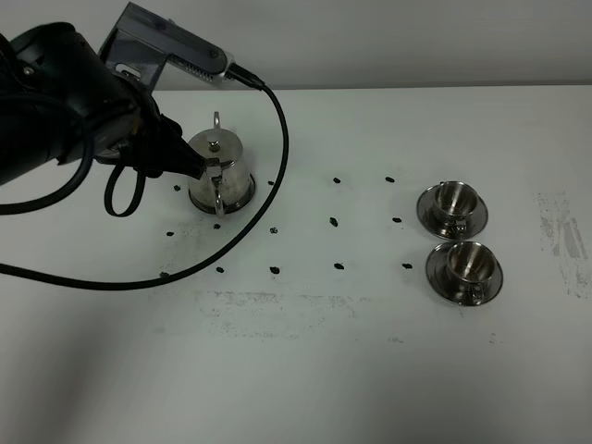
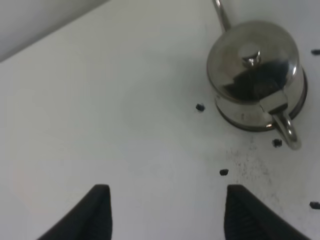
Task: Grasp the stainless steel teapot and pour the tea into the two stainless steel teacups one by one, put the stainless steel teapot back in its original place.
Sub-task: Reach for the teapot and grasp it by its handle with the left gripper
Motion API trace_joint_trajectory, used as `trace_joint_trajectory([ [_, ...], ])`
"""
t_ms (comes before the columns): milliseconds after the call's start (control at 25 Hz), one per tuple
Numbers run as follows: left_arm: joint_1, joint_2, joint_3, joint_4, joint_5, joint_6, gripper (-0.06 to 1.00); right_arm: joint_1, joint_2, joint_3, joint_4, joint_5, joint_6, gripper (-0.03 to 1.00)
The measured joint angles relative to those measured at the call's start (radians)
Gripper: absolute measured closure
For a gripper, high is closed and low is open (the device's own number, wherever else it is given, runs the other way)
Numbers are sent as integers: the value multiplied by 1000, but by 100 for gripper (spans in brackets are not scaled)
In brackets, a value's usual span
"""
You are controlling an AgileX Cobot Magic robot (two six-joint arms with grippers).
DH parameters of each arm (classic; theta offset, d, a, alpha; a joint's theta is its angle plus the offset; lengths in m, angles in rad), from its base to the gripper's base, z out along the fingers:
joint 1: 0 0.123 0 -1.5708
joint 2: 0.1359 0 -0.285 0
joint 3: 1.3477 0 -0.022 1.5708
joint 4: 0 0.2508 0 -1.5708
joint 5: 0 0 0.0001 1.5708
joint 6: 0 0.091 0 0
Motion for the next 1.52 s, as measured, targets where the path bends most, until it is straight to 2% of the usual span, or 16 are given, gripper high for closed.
trace_joint_trajectory([
  [280, 0, 24, 0, 3, 0, -2, 47, -4, 0, 0, 1, 0, 1, 64],
  [520, 0, 24, 0, 5, 0, -2, 47, -67, 0, 0, 16, 0, 1, 64],
  [960, 0, 24, 0, 2, -53, 16, 47, -69, 0, 0, 19, 0, 1, 65],
  [1120, 0, 24, -2, -45, -61, 26, 47, -69, 0, 0, 19, 0, 1, 65],
  [1360, 0, 56, -65, -183, -58, 131, 47, -69, 0, 0, 19, 0, 1, 65],
  [1520, -7, 132, -92, -227, -71, 165, 47, -69, 0, 0, 19, 0, 1, 65],
])
